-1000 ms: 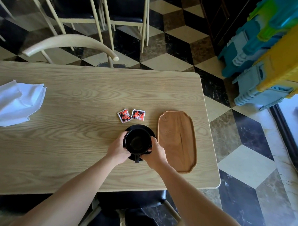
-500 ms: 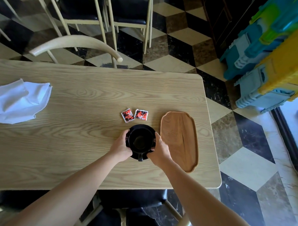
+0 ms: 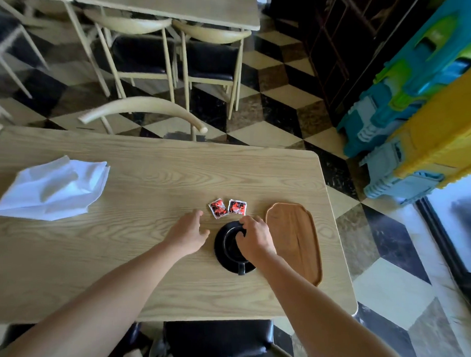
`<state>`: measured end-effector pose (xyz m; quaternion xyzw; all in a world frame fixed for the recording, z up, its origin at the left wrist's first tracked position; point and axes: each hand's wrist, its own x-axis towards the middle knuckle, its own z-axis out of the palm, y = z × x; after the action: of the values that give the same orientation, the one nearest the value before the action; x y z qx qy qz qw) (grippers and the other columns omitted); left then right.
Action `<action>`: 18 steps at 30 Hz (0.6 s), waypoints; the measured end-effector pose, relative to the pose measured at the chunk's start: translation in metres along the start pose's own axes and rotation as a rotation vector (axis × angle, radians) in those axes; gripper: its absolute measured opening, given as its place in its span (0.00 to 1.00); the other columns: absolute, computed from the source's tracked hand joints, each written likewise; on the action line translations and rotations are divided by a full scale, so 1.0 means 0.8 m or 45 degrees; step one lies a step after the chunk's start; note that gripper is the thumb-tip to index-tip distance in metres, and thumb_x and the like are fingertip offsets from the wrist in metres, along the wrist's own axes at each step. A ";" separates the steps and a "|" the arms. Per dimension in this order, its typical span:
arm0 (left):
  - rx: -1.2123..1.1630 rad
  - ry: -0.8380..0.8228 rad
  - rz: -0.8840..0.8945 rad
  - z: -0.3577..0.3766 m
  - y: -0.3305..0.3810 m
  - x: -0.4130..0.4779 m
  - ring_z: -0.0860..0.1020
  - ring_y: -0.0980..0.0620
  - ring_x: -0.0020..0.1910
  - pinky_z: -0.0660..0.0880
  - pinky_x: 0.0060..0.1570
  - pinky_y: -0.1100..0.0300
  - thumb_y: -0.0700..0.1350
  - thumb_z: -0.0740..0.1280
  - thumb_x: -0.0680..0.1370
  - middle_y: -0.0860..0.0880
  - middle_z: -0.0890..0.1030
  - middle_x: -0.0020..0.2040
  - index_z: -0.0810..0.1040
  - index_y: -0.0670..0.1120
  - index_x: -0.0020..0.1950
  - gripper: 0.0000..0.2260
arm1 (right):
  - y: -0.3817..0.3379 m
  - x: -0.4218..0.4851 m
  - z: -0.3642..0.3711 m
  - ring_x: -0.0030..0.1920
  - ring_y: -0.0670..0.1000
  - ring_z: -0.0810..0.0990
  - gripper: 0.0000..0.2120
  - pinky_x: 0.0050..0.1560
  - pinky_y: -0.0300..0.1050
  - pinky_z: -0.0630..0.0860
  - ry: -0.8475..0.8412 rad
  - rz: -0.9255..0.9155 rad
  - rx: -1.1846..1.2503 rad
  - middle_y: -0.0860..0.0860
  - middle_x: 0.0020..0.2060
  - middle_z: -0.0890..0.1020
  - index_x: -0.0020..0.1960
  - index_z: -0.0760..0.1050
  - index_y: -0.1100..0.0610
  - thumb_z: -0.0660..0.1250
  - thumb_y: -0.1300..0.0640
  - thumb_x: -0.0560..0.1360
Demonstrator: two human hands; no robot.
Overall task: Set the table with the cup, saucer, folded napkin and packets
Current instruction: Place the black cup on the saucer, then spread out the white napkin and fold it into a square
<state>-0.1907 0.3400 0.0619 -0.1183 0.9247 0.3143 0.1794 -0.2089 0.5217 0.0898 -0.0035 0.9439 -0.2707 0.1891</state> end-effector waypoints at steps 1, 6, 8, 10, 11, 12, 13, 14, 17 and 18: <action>0.034 0.015 0.027 -0.013 -0.004 -0.002 0.76 0.45 0.57 0.73 0.57 0.53 0.50 0.66 0.77 0.45 0.78 0.58 0.67 0.45 0.68 0.22 | -0.016 -0.002 0.003 0.55 0.57 0.77 0.16 0.55 0.50 0.77 -0.019 -0.021 -0.030 0.55 0.56 0.77 0.61 0.75 0.57 0.62 0.61 0.73; 0.180 0.039 0.115 -0.086 -0.045 -0.014 0.79 0.45 0.55 0.75 0.53 0.55 0.52 0.65 0.77 0.46 0.80 0.56 0.74 0.46 0.61 0.16 | -0.106 -0.006 0.026 0.59 0.59 0.76 0.18 0.56 0.47 0.75 -0.094 -0.162 -0.153 0.56 0.60 0.75 0.62 0.75 0.56 0.62 0.63 0.73; 0.243 0.042 0.141 -0.116 -0.069 -0.014 0.79 0.44 0.53 0.76 0.51 0.55 0.52 0.65 0.77 0.45 0.81 0.55 0.74 0.47 0.59 0.15 | -0.145 -0.005 0.041 0.61 0.59 0.75 0.19 0.60 0.48 0.74 -0.138 -0.215 -0.173 0.57 0.61 0.75 0.64 0.74 0.56 0.63 0.62 0.74; 0.283 0.041 0.139 -0.145 -0.096 -0.014 0.79 0.44 0.53 0.77 0.51 0.54 0.52 0.65 0.77 0.45 0.81 0.55 0.74 0.47 0.58 0.13 | -0.181 -0.004 0.058 0.62 0.59 0.75 0.19 0.61 0.48 0.74 -0.161 -0.249 -0.208 0.57 0.61 0.75 0.65 0.74 0.55 0.63 0.59 0.75; 0.299 0.038 0.126 -0.159 -0.112 -0.013 0.79 0.43 0.53 0.77 0.51 0.54 0.52 0.64 0.77 0.45 0.81 0.55 0.74 0.47 0.57 0.13 | -0.199 -0.002 0.068 0.62 0.59 0.76 0.19 0.61 0.48 0.74 -0.163 -0.256 -0.219 0.56 0.61 0.75 0.65 0.74 0.55 0.64 0.58 0.75; 0.316 0.034 0.116 -0.172 -0.129 -0.013 0.79 0.43 0.53 0.77 0.50 0.54 0.52 0.63 0.77 0.44 0.81 0.55 0.74 0.47 0.57 0.12 | -0.215 0.000 0.079 0.62 0.59 0.76 0.19 0.60 0.48 0.74 -0.167 -0.262 -0.228 0.56 0.61 0.75 0.65 0.74 0.54 0.64 0.58 0.75; 0.336 0.023 0.102 -0.183 -0.146 -0.014 0.79 0.43 0.53 0.76 0.50 0.54 0.51 0.63 0.77 0.45 0.80 0.56 0.74 0.47 0.57 0.12 | -0.230 0.001 0.089 0.62 0.58 0.76 0.19 0.60 0.48 0.74 -0.176 -0.271 -0.236 0.55 0.61 0.75 0.65 0.74 0.54 0.64 0.58 0.74; 0.362 0.015 0.094 -0.194 -0.165 -0.014 0.79 0.43 0.53 0.76 0.49 0.54 0.51 0.62 0.77 0.45 0.80 0.55 0.74 0.47 0.56 0.11 | -0.246 0.003 0.100 0.62 0.58 0.75 0.19 0.60 0.48 0.74 -0.192 -0.280 -0.241 0.55 0.61 0.75 0.65 0.74 0.54 0.64 0.57 0.74; 0.412 -0.007 0.035 -0.224 -0.222 -0.021 0.79 0.44 0.50 0.77 0.47 0.54 0.48 0.61 0.78 0.45 0.81 0.51 0.75 0.46 0.51 0.08 | -0.288 0.011 0.134 0.62 0.58 0.75 0.18 0.60 0.48 0.74 -0.249 -0.318 -0.259 0.55 0.61 0.75 0.64 0.74 0.53 0.63 0.57 0.74; 0.411 -0.016 0.003 -0.232 -0.241 -0.023 0.79 0.45 0.49 0.77 0.46 0.54 0.48 0.61 0.77 0.46 0.81 0.50 0.75 0.46 0.49 0.07 | -0.301 0.013 0.146 0.62 0.58 0.75 0.18 0.61 0.48 0.74 -0.268 -0.332 -0.265 0.55 0.61 0.76 0.63 0.74 0.53 0.63 0.57 0.74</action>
<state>-0.1581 0.0765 0.1023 -0.0847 0.9622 0.1625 0.2016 -0.2000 0.2553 0.1183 -0.1736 0.9334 -0.1918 0.2485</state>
